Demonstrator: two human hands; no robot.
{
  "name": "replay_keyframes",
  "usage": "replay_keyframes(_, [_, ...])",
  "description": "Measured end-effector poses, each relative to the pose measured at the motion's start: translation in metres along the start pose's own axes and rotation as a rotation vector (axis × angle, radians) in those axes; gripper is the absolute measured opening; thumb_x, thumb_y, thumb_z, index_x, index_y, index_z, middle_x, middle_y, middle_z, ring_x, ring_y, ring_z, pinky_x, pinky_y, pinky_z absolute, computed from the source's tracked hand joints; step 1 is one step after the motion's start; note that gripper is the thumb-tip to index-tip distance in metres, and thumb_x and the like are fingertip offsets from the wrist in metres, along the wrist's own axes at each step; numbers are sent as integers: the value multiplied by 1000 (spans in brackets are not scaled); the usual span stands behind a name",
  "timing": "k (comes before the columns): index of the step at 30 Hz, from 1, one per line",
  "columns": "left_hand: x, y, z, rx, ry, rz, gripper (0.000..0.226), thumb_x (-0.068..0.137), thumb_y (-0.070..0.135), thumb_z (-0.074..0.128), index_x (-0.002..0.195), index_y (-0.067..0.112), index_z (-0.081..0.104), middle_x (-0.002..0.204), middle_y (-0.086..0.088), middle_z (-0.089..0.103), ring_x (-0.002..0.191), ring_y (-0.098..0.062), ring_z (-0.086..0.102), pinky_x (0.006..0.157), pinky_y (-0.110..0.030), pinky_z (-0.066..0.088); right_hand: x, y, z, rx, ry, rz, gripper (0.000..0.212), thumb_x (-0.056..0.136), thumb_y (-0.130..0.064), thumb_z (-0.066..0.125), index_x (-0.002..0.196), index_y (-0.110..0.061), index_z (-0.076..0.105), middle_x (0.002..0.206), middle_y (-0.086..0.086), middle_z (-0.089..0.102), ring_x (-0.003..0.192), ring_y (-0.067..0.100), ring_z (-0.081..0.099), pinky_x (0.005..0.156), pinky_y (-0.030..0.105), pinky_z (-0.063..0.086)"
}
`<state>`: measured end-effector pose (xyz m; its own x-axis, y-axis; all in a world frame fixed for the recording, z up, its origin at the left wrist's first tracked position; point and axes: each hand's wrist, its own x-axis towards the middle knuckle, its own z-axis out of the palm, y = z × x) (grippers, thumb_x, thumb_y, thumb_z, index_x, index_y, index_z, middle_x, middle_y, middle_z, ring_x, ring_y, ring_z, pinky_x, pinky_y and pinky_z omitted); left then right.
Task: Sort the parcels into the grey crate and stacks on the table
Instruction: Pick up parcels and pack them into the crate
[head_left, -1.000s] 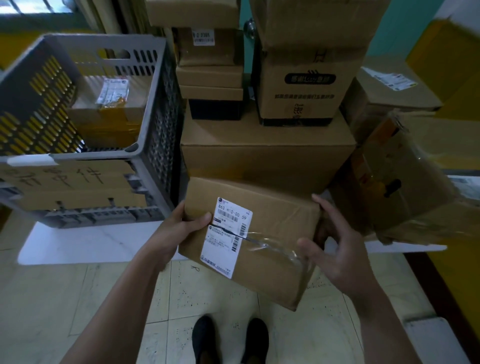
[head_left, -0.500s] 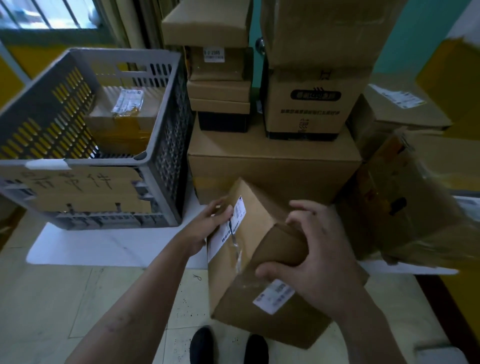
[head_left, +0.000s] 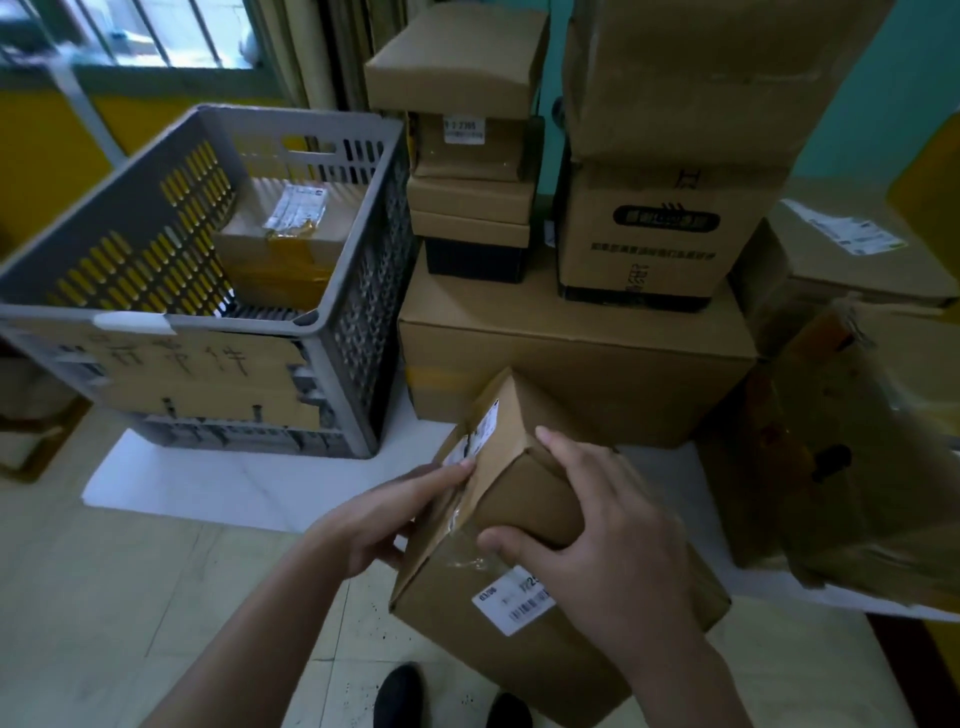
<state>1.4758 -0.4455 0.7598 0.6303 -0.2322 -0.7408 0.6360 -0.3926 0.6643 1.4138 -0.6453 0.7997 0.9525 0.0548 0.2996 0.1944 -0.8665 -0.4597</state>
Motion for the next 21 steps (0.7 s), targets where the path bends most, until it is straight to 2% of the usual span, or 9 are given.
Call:
replay_keyframes(2, [-4,-4,-1,-30,21,19,61,74,72,59,125,39,59,110,-4,71,97,-21,72,82,-37,60,-2,-2,6,-34,22,-39,84,71,-85,44,133,-29,52,117,-11,64,105,5,55,77,18,38])
replay_keyframes(4, [-5,-7,-2,-63,42,24,55,82,68,59,129,40,57,113,-4,69,99,-22,71,89,-41,59,-2,-5,10,-45,34,-65,85,71,-84,46,133,-27,53,117,-9,65,104,9,61,77,23,44])
replay_keyframes(7, [-6,-11,2,-102,93,69,50,86,67,59,129,41,58,115,0,69,102,-22,71,96,-44,56,1,-6,14,-50,47,-71,86,70,-86,50,132,-26,51,116,-5,66,102,13,64,76,26,47])
replay_keyframes(10, [-18,-26,4,-190,92,231,75,63,82,70,126,41,61,129,8,64,108,-15,68,100,-40,54,3,-4,11,-26,70,-44,85,69,-85,51,132,-27,47,115,-4,66,100,16,65,73,30,54])
replay_keyframes(12, [-32,-38,4,-172,74,349,90,47,85,73,127,46,58,146,21,41,115,-4,62,95,-26,53,3,-3,10,3,77,-32,85,68,-84,50,131,-28,46,114,-4,65,100,17,65,71,32,56])
replay_keyframes(14, [-42,-45,7,-116,55,412,94,45,79,77,130,48,55,147,30,31,119,1,58,90,-20,53,1,-2,10,2,62,-13,85,67,-82,49,131,-28,46,114,-4,65,100,16,64,71,31,52])
replay_keyframes(16, [-46,-46,13,-81,101,427,85,48,70,81,127,48,55,140,32,41,118,-1,59,91,-26,56,-2,-1,8,2,28,24,88,66,-84,45,134,-29,46,118,-5,63,104,15,62,73,29,49])
replay_keyframes(19, [-46,-41,25,-51,205,427,69,52,70,80,116,51,58,118,26,63,105,-1,65,87,-30,59,-4,4,2,65,-39,119,96,60,-86,45,139,-32,45,127,-9,57,114,13,56,80,31,49])
replay_keyframes(21, [-47,-38,30,-11,243,427,67,53,73,75,115,53,57,115,25,63,104,0,64,86,-29,58,-4,8,-3,106,-37,122,97,58,-85,48,139,-32,46,127,-11,55,115,13,55,84,35,52])
